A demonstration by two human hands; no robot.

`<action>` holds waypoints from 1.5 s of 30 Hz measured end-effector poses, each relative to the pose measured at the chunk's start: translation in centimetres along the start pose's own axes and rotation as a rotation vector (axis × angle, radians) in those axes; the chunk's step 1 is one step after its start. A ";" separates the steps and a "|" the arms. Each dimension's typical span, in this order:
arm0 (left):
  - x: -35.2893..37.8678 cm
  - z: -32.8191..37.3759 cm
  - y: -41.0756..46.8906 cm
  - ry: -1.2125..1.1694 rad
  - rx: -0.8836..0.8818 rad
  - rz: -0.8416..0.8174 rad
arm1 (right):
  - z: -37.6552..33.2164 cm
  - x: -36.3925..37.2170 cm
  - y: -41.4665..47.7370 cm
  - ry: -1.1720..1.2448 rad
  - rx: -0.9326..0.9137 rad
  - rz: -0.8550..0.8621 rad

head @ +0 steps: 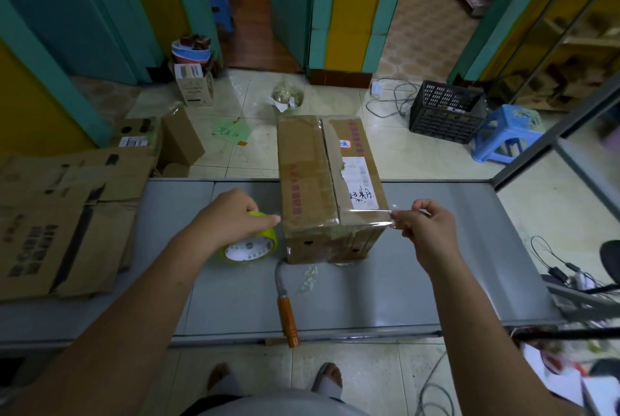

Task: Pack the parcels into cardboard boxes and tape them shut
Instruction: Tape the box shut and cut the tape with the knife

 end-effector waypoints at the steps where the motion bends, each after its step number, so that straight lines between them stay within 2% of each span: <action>1: 0.1 -0.1 0.1 -0.008 -0.004 -0.003 | 0.1 -0.1 0.1 0.007 -0.001 0.002; 8: 0.4 -0.1 0.7 -0.084 -0.022 -0.045 | 1.0 -0.8 0.4 -0.001 0.023 -0.004; 15: 1.6 -1.0 0.5 -0.209 -0.006 -0.035 | 1.9 -2.1 1.6 0.112 0.201 -0.164; 18: 2.1 -1.8 0.2 -0.226 0.016 -0.021 | 4.3 -2.0 3.1 -0.033 0.273 -0.071; 21: 2.5 -2.6 0.0 -0.271 0.023 -0.002 | 8.4 -0.5 3.2 0.066 0.426 -0.194; 23: 2.7 -2.7 -0.1 -0.292 0.020 0.016 | 9.5 0.4 3.1 0.118 0.315 -0.092; 26: 2.9 -2.4 0.0 -0.287 0.033 0.025 | 7.4 0.1 2.3 0.030 -0.100 0.166; 28: 2.8 -2.3 0.2 -0.272 0.041 0.023 | 4.8 -0.2 1.3 -0.092 -0.313 0.168; 30: 2.8 -2.4 0.4 -0.266 0.039 0.017 | 3.3 0.3 0.3 -0.171 -0.403 0.098; 33: 3.0 -2.1 0.6 -0.279 0.038 0.014 | 4.7 2.6 -0.8 -0.262 -0.381 0.008; 39: 3.2 -1.3 0.5 -0.265 0.046 -0.017 | 7.6 3.5 -1.7 -0.232 -0.258 -0.035; 43: 3.4 -1.0 0.2 -0.268 0.067 -0.014 | 6.9 3.6 -0.4 0.003 -0.118 -0.146; 45: 3.7 -0.6 0.0 -0.274 0.094 -0.034 | 5.5 4.1 0.9 0.107 -0.043 -0.140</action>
Point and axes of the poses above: each hand's wrist, its own y-axis towards the middle knuckle, its own x-axis out of the palm, z = x × y, the point moved 1 cm from there along y, towards the middle knuckle, and after that the axes turned 13 degrees about x, right-handed, at the moved point
